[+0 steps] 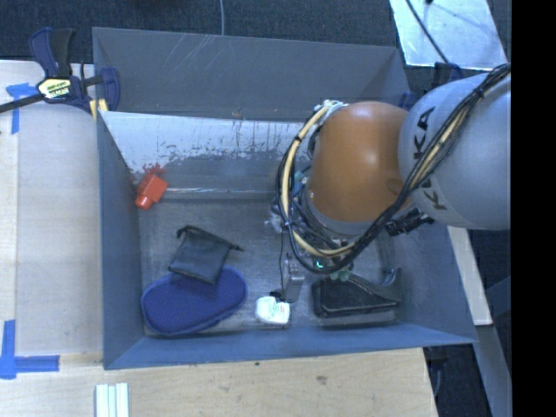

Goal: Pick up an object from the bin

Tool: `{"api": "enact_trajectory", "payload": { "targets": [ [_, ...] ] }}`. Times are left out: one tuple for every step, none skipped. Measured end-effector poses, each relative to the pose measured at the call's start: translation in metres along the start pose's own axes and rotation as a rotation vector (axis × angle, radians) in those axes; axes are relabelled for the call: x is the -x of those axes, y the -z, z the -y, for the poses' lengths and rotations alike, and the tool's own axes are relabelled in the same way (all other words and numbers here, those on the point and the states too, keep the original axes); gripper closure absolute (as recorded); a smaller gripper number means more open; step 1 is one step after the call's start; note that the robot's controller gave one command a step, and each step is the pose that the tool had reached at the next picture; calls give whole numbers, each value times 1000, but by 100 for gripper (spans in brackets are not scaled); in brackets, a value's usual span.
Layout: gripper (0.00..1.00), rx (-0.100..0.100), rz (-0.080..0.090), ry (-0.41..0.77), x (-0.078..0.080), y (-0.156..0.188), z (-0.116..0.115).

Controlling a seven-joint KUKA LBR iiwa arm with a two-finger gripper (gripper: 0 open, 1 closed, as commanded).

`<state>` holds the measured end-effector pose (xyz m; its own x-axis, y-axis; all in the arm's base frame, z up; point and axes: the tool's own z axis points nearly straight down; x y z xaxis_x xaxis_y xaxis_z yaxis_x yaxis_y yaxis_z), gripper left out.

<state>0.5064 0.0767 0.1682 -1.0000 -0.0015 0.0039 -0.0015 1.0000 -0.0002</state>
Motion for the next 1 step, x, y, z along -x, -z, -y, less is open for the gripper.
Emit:
{"api": "enact_trajectory", "payload": {
  "targets": [
    [0, 1, 2, 29, 67, -100, -85]
  ]
}}
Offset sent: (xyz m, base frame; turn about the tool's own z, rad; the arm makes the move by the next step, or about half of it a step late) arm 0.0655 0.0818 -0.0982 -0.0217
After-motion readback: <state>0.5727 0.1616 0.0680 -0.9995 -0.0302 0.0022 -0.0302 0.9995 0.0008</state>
